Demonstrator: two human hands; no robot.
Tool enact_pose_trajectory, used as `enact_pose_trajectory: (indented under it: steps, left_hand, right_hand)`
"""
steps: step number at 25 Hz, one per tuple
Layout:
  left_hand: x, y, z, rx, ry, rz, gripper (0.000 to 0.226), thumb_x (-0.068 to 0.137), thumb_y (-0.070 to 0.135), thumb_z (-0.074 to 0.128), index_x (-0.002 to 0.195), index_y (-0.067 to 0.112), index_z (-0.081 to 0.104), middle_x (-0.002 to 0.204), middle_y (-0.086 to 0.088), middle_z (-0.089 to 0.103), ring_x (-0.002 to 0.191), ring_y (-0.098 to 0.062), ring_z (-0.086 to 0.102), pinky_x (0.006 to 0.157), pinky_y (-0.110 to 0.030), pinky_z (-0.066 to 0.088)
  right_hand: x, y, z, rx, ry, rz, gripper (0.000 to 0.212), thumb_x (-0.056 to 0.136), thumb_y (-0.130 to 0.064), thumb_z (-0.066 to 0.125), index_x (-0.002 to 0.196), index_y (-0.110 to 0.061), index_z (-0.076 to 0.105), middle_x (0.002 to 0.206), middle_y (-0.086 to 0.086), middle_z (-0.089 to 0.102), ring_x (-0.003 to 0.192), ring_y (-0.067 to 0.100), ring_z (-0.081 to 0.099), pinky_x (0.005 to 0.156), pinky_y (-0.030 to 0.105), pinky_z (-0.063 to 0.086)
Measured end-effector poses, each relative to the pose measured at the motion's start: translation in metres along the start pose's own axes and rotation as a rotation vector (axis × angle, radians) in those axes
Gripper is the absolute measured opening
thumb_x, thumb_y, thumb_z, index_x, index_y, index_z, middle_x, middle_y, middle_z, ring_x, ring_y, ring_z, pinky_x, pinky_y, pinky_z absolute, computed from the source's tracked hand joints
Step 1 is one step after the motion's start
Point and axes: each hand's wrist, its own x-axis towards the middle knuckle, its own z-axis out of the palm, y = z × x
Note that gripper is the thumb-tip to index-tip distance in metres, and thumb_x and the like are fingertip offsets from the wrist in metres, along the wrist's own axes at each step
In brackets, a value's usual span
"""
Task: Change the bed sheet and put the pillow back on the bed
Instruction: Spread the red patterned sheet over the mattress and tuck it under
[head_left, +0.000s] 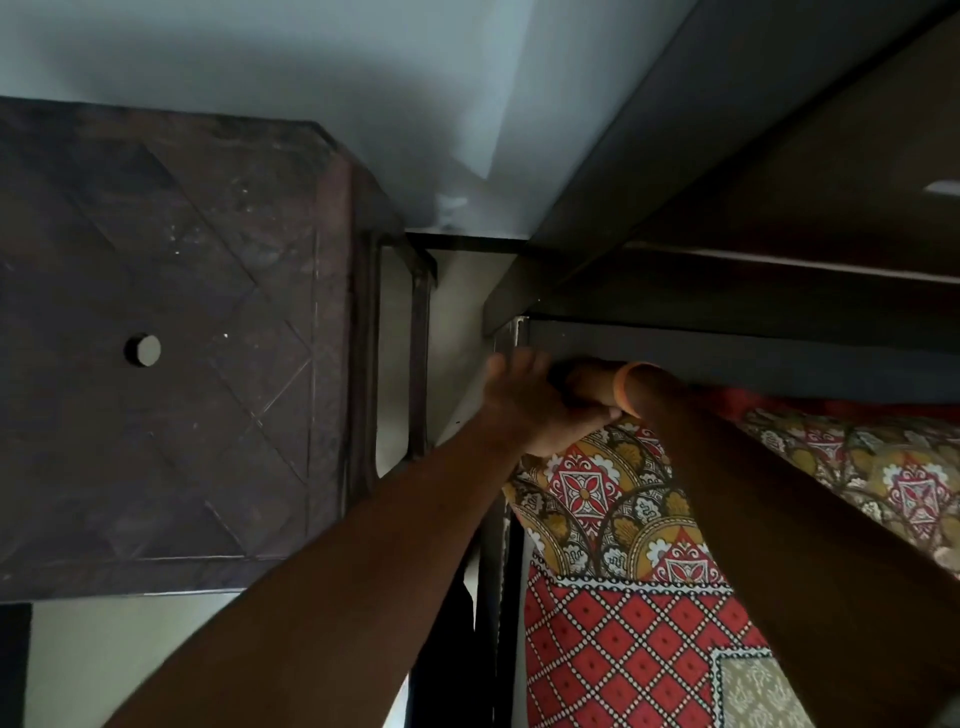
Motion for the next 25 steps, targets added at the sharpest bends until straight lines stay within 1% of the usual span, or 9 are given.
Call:
enact_pose_trajectory:
  steps: [2, 5, 8, 11, 13, 15, 17, 20, 25]
  left_hand:
    - [0.002, -0.002, 0.006, 0.033, -0.014, 0.000, 0.090, 0.083, 0.085, 0.014, 0.144, 0.026, 0.044, 0.140, -0.006, 0.037, 0.132, -0.030, 0.026, 0.099, -0.049, 0.023]
    - [-0.003, 0.000, 0.019, -0.017, 0.115, 0.021, 0.074, 0.093, 0.073, 0.021, 0.130, 0.021, 0.059, 0.135, -0.010, 0.043, 0.127, -0.027, 0.033, 0.100, -0.045, 0.028]
    - [-0.018, 0.020, 0.027, -0.149, 0.384, 0.087, 0.045, 0.100, 0.048, 0.040, 0.117, 0.012, 0.063, 0.113, -0.008, 0.061, 0.106, -0.023, 0.054, 0.091, -0.035, 0.043]
    - [-0.035, 0.039, 0.027, -0.280, 0.438, 0.093, 0.021, 0.101, 0.023, 0.050, 0.115, 0.012, 0.060, 0.101, -0.008, 0.070, 0.088, -0.021, 0.068, 0.077, -0.031, 0.055]
    - [-0.045, 0.049, 0.031, -0.188, 0.463, 0.054, 0.023, 0.098, 0.018, 0.054, 0.119, 0.010, 0.061, 0.111, -0.009, 0.069, 0.103, -0.023, 0.065, 0.092, -0.034, 0.052]
    - [-0.062, 0.064, 0.038, -0.065, 0.444, 0.031, 0.044, 0.096, 0.020, 0.054, 0.136, 0.005, 0.050, 0.135, -0.016, 0.056, 0.130, -0.029, 0.049, 0.113, -0.041, 0.035]
    - [-0.087, 0.087, 0.050, -0.028, 0.387, 0.008, 0.059, 0.098, 0.024, 0.049, 0.149, 0.000, 0.031, 0.152, -0.022, 0.036, 0.143, -0.035, 0.031, 0.121, -0.044, 0.023]
    - [-0.147, 0.124, 0.065, 0.014, 0.187, 0.029, 0.056, 0.100, 0.026, 0.044, 0.148, -0.001, 0.030, 0.152, -0.024, 0.030, 0.141, -0.038, 0.031, 0.115, -0.044, 0.033]
    - [-0.297, 0.195, 0.093, 0.047, -0.056, 0.266, 0.032, 0.098, 0.020, 0.048, 0.124, 0.002, 0.052, 0.121, -0.015, 0.054, 0.111, -0.031, 0.054, 0.089, -0.041, 0.047]
  right_hand:
    - [0.003, -0.003, -0.010, 0.357, 0.160, -0.004, 0.046, 0.096, -0.029, 0.041, 0.137, -0.007, 0.045, 0.137, 0.015, 0.049, 0.108, 0.025, 0.050, 0.104, 0.042, 0.040]
    - [-0.007, 0.027, -0.014, 0.290, 0.320, 0.056, 0.049, 0.099, -0.038, 0.042, 0.143, -0.016, 0.039, 0.144, 0.015, 0.041, 0.135, 0.035, 0.034, 0.112, 0.056, 0.019]
    - [-0.032, 0.018, -0.008, 0.380, 0.687, 0.182, 0.045, 0.097, -0.027, 0.045, 0.139, -0.015, 0.042, 0.141, 0.017, 0.038, 0.132, 0.038, 0.035, 0.106, 0.053, 0.026]
    - [-0.073, 0.041, 0.016, 0.680, 1.124, 0.145, 0.031, 0.089, -0.023, 0.057, 0.118, -0.012, 0.058, 0.122, 0.015, 0.049, 0.116, 0.037, 0.045, 0.097, 0.051, 0.032]
    - [-0.101, 0.048, 0.065, 0.831, 1.261, 0.146, 0.031, 0.086, -0.021, 0.062, 0.116, -0.015, 0.055, 0.122, 0.014, 0.048, 0.113, 0.036, 0.047, 0.098, 0.055, 0.033]
    - [-0.129, 0.051, 0.130, 0.990, 1.227, 0.239, 0.043, 0.087, -0.024, 0.063, 0.125, -0.017, 0.044, 0.135, 0.016, 0.042, 0.119, 0.040, 0.048, 0.102, 0.061, 0.033]
    - [-0.155, 0.055, 0.200, 1.059, 0.982, 0.281, 0.058, 0.093, -0.031, 0.058, 0.144, -0.020, 0.032, 0.153, 0.013, 0.027, 0.135, 0.040, 0.036, 0.107, 0.061, 0.033]
    - [-0.204, 0.052, 0.287, 1.065, 0.657, 0.161, 0.067, 0.095, -0.031, 0.055, 0.154, -0.025, 0.023, 0.164, 0.004, 0.009, 0.147, 0.030, 0.019, 0.115, 0.049, 0.027]
    - [-0.335, 0.026, 0.402, 1.611, 0.506, 0.284, 0.034, 0.092, -0.022, 0.064, 0.124, -0.010, 0.062, 0.128, 0.011, 0.062, 0.115, 0.027, 0.060, 0.092, 0.028, 0.044]
